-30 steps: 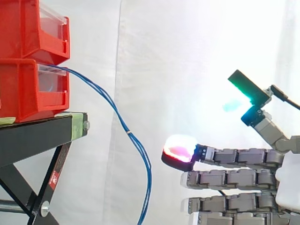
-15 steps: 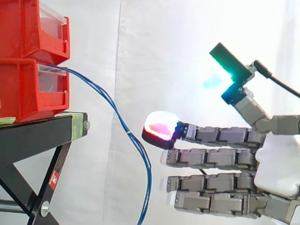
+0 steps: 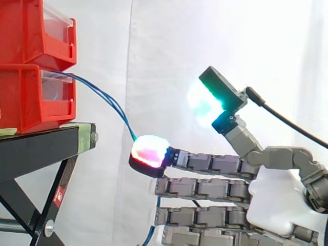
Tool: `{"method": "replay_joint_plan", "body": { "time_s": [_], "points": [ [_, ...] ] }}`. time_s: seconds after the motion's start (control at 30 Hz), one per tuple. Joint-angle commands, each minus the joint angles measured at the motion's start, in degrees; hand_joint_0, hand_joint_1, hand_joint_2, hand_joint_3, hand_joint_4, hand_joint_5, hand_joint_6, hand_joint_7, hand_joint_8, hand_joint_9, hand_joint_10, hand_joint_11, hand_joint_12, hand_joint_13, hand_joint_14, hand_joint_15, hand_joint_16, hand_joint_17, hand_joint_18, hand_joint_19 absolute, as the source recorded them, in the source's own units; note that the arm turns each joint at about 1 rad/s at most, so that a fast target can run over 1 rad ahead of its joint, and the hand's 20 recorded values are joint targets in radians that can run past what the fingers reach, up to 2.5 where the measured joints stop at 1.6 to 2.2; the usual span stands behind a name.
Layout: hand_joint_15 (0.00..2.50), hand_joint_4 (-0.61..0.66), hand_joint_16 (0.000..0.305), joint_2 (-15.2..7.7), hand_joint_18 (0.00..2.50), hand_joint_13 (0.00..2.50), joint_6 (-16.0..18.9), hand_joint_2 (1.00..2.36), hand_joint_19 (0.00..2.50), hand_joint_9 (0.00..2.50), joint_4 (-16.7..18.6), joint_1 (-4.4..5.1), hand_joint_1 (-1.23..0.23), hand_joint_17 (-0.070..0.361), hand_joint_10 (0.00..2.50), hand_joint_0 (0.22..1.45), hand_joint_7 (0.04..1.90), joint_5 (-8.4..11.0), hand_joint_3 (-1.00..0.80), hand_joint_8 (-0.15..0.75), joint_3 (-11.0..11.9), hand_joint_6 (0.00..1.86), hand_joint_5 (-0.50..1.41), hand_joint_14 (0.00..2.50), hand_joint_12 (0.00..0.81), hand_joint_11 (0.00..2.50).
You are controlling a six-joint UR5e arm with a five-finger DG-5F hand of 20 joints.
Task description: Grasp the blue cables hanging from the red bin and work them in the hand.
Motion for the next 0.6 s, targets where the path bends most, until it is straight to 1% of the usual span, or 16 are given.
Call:
{"method": "replay_joint_plan", "body": {
  "time_s": [0.0,0.03,0.1,0.2,0.23,0.27,0.3,0.37,0.53,0.57],
  "points": [
    [0.23,0.24,0.068,0.0,0.0,0.0,-0.4,1.0,0.21,0.22,-0.1,-1.33,-0.57,0.153,0.0,0.8,0.71,-2.74,-0.91,0.2,0.4,0.01,-0.14,0.01,0.362,0.15],
    [0.23,0.24,0.068,0.0,0.0,0.0,-0.6,1.0,0.22,0.22,-0.1,-1.59,-0.57,0.153,0.0,0.81,0.71,-3.0,-0.92,0.2,0.4,0.01,-0.14,0.01,0.362,0.15],
    [0.23,0.24,0.068,0.0,0.0,0.0,-1.0,1.0,0.21,0.22,-0.5,-2.73,-0.57,0.154,0.0,0.81,0.71,-4.32,-0.92,0.2,0.4,0.01,-0.14,0.01,0.36,0.13],
    [0.23,0.24,0.069,0.0,0.0,0.0,-1.1,1.0,0.22,0.22,-0.8,-3.17,-0.57,0.154,0.0,0.8,0.71,-4.41,-0.91,0.2,0.4,0.01,-0.14,0.01,0.36,0.15],
    [0.23,0.24,0.068,0.0,0.0,0.0,-1.2,1.0,0.22,0.22,-1.5,-3.88,-0.57,0.154,0.0,0.8,0.71,-4.23,-0.92,0.2,0.4,0.01,-0.14,0.01,0.359,0.15],
    [0.23,0.24,0.068,0.0,0.0,0.0,-1.0,1.0,0.21,0.22,-1.7,-3.96,-0.57,0.154,0.0,0.8,0.71,-4.41,-0.92,0.2,0.4,0.01,-0.14,0.01,0.36,0.14],
    [0.23,0.24,0.068,0.0,0.0,0.0,-0.7,1.0,0.21,0.22,-2.0,-4.32,-0.57,0.154,0.0,0.8,0.71,-4.5,-0.92,0.2,0.4,0.01,-0.14,0.01,0.36,0.15],
    [0.23,0.24,0.068,0.1,0.0,0.0,-0.6,1.0,0.22,0.22,-2.1,-4.67,-0.57,0.154,0.0,0.8,0.71,-4.5,-0.92,0.202,0.4,0.01,-0.14,0.01,0.361,0.15],
    [0.23,0.24,0.068,0.1,0.0,0.0,-0.5,1.0,0.22,0.22,-2.0,-4.67,-0.57,0.153,0.0,0.8,0.71,-4.5,-0.91,0.202,0.4,0.01,-0.14,0.01,0.359,0.15],
    [0.23,0.24,0.068,0.1,0.0,0.0,-0.7,1.0,0.22,0.22,-2.0,-4.49,-0.57,0.153,0.0,0.8,0.71,-4.41,-0.91,0.202,0.4,0.01,-0.14,0.01,0.358,0.14]
  ]
}}
